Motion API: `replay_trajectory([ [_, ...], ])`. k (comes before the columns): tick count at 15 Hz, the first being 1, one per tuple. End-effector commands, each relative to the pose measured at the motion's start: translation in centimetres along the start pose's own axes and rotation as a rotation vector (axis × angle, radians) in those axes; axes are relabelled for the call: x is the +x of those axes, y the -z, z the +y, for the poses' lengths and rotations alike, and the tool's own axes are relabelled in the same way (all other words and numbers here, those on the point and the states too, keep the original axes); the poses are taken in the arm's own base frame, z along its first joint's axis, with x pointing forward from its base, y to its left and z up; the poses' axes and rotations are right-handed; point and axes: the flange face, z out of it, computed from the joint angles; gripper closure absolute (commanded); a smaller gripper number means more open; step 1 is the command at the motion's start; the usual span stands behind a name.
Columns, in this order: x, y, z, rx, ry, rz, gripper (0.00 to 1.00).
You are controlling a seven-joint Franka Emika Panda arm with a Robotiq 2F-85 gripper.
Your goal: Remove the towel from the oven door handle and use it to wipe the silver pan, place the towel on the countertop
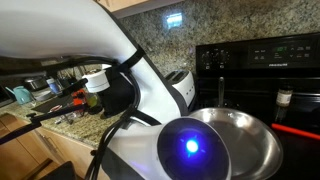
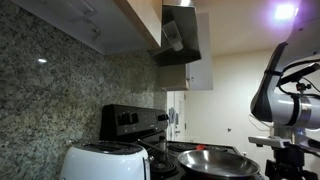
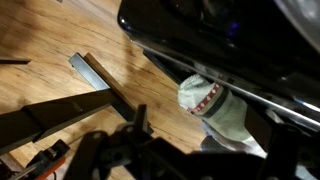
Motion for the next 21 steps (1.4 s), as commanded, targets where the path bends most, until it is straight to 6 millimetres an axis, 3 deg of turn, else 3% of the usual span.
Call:
replay_trajectory([
  [1, -1.8, -0.2, -1.2, 0.02, 0.001, 0.008, 0.0],
  [7, -0.9, -1.6, -1.7, -0.01, -0.028, 0.049, 0.0],
  [10, -1.6, -3.0, -2.4, -0.031, -0.013, 0.074, 0.0],
  [17, -1.2, -4.3, -3.8, -0.047, -0.035, 0.13, 0.0],
  [19, -1.2, -4.1, -4.2, -0.042, -0.034, 0.129, 0.26],
  [21, -1.3, -3.7, -4.5, -0.033, -0.035, 0.125, 0.42],
])
